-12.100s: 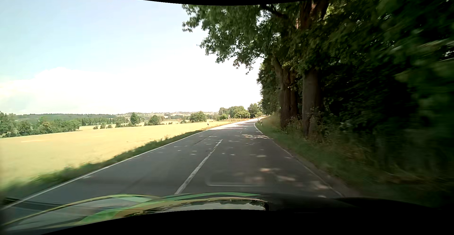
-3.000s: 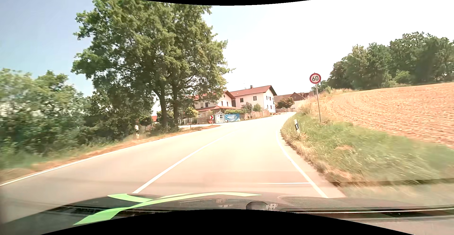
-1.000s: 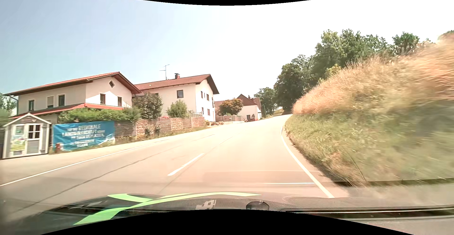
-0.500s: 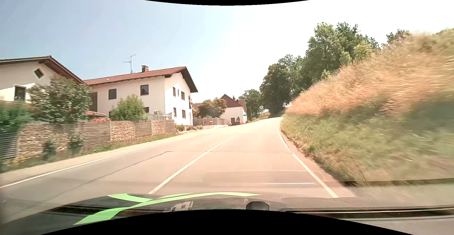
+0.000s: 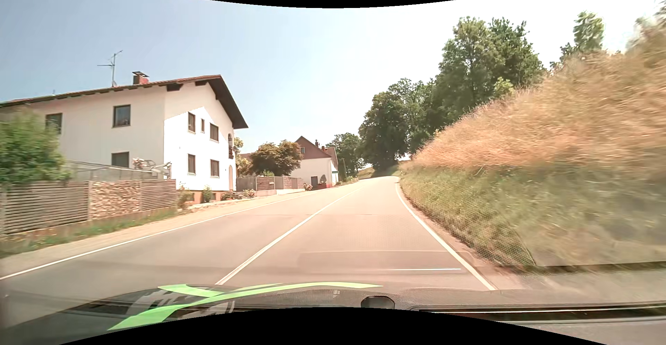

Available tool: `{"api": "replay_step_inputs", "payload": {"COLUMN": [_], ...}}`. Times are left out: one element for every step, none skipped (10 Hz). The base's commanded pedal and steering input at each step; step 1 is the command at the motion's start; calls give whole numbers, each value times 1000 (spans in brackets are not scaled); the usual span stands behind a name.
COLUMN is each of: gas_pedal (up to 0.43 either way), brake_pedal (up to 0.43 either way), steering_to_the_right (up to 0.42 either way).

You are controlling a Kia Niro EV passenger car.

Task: Follow the waypoints while adhering to traffic rules and regulations

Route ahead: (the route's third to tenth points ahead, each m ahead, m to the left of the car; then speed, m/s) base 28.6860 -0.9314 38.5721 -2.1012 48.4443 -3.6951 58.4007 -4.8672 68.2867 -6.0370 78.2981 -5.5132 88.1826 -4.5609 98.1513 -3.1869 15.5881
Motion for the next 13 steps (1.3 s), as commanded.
{"api": "replay_step_inputs", "payload": {"gas_pedal": [331, 339, 339, 350, 370, 370, 378, 390, 398, 398, 398, 390, 390], "brake_pedal": [0, 0, 0, 0, 0, 0, 0, 0, 0, 0, 0, 0, 0], "steering_to_the_right": [42, 37, 32, 28, 27, 25, 21, 18, 15, 13, 13, 13, 13]}}
